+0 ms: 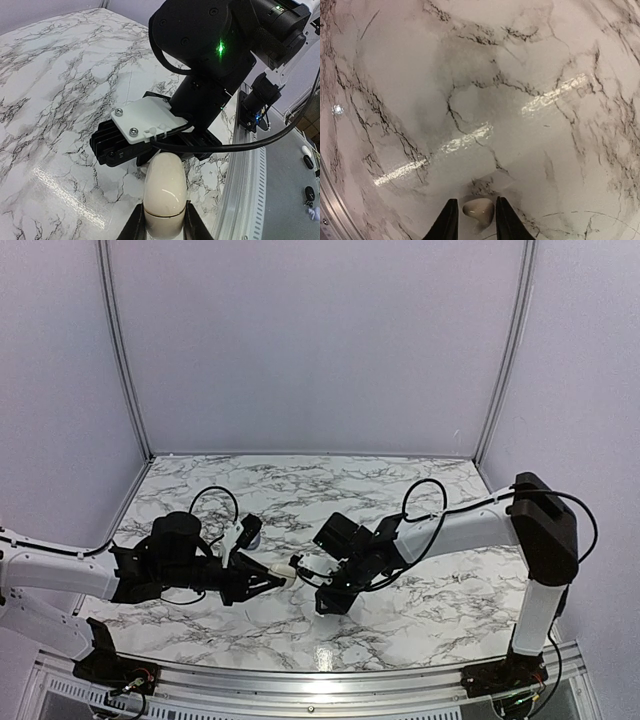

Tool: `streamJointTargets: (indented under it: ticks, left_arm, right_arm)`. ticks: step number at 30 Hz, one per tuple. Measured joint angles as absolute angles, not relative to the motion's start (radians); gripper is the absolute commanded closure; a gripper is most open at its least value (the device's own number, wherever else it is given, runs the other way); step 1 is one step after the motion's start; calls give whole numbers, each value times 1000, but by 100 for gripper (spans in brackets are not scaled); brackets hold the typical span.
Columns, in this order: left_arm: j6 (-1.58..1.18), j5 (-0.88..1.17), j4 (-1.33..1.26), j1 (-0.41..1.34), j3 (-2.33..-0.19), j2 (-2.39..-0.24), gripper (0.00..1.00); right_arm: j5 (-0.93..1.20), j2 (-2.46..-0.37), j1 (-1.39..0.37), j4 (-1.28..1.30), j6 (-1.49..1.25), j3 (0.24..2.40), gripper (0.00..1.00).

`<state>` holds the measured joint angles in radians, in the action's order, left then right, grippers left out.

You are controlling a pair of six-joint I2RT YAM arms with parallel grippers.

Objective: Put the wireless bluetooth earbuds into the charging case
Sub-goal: Place the left earbud at the center of the board, then open the charging case.

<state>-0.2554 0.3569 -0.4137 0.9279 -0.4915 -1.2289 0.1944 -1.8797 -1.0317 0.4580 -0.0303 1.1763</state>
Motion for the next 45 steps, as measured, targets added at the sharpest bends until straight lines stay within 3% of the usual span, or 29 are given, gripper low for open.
streamJointTargets:
  ticks: [2,9,14,20,45]
  left_arm:
    - [-255,357,-414,928,-488,-1229,100]
    - [-255,357,-414,921,-478,-1226,100]
    - [-250,360,-414,916,-474,-1222,100]
    - [-223,397,-414,916,-474,-1221,100]
    - [-167,499,-412,950,-474,-1221,100]
  right_arm:
    - [200,-1893,-1031,459,-26,1181,60]
    - [199,-1882,-1027,472,-26,1188,44]
    - [211,-1739,-1024,455,3,1157,33]
    - [312,-1574,-1023,403,57,1141,31]
    - [413,-1658,-1007,356,-1,1226,34]
